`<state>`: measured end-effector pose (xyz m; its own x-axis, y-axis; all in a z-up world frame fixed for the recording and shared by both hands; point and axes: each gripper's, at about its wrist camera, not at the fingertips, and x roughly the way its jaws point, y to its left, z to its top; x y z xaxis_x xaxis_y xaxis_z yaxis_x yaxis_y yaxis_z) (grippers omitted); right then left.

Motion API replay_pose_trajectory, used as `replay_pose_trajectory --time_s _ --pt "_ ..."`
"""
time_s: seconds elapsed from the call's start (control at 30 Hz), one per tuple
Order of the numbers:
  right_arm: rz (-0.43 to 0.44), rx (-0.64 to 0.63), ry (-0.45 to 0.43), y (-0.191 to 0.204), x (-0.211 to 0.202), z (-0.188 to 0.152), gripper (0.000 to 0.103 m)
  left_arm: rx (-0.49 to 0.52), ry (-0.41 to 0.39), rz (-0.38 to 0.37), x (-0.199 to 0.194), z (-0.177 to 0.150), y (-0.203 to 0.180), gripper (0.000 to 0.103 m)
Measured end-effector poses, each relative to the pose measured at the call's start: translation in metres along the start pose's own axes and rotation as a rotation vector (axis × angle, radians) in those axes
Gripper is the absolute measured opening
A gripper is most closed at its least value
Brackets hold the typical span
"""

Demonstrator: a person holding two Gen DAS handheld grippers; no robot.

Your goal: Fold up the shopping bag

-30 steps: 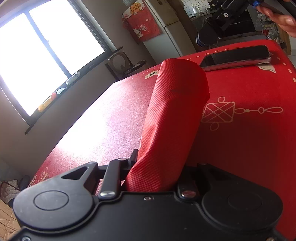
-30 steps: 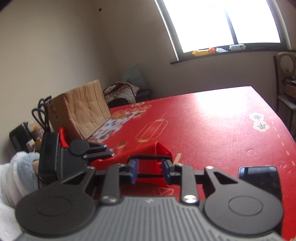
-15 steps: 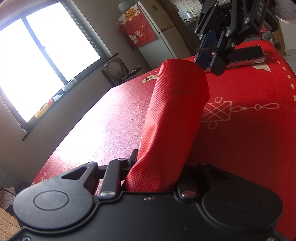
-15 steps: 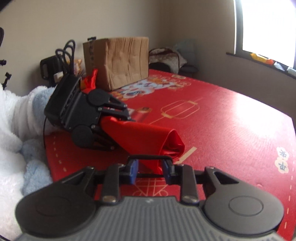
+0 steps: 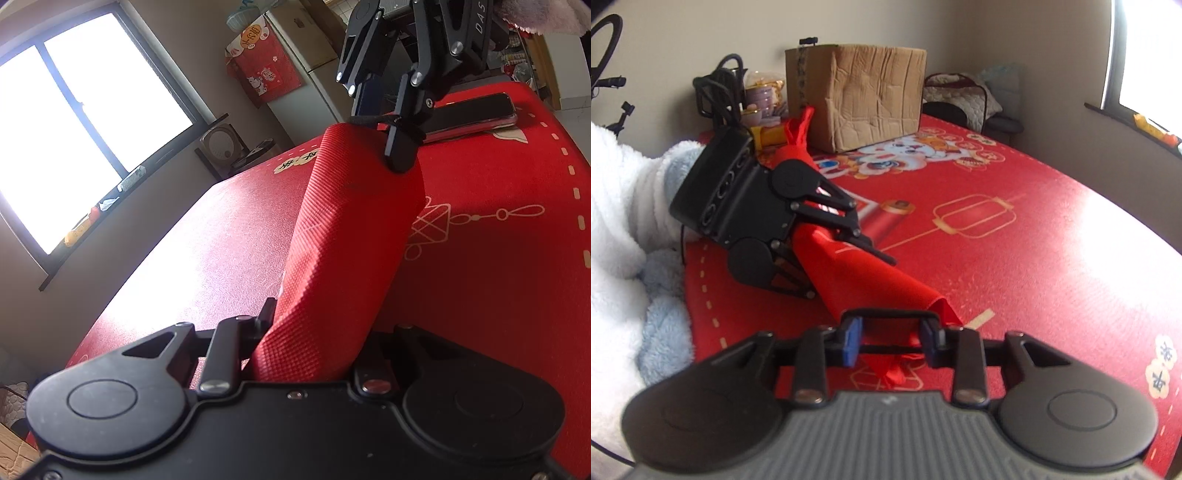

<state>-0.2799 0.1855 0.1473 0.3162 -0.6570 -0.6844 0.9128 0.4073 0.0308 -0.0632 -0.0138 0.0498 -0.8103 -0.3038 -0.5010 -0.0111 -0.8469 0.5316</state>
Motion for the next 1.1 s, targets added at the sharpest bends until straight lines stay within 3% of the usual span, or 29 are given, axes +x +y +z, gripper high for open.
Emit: replay_pose_trajectory --time_s 0.13,0.4,0.47,0.53,0.8,1.1 --pt "-0.022 -0.04 -0.042 0.002 -0.002 -0.002 0.035 -0.013 0.001 -0.012 0.0 -0.002 0.004 0.018" --pt "0.015 0.014 -0.038 0.001 -0.007 -0.001 0.038 -0.008 0.001 -0.015 0.0 -0.001 0.013 0.018" --pt "0.045 0.002 -0.03 -0.001 -0.008 0.0 0.04 0.001 -0.004 -0.016 0.0 -0.002 0.014 0.019" --pt "0.021 -0.029 -0.028 -0.001 -0.01 0.001 0.04 0.014 -0.006 -0.008 0.0 -0.003 0.014 0.019" --pt "0.116 -0.105 0.111 -0.009 -0.003 0.021 0.04 0.056 -0.028 -0.008 0.0 -0.006 0.014 0.02" --pt "0.083 -0.25 0.258 0.003 0.007 0.045 0.04 0.076 -0.05 -0.023 0.0 -0.009 0.007 0.021"
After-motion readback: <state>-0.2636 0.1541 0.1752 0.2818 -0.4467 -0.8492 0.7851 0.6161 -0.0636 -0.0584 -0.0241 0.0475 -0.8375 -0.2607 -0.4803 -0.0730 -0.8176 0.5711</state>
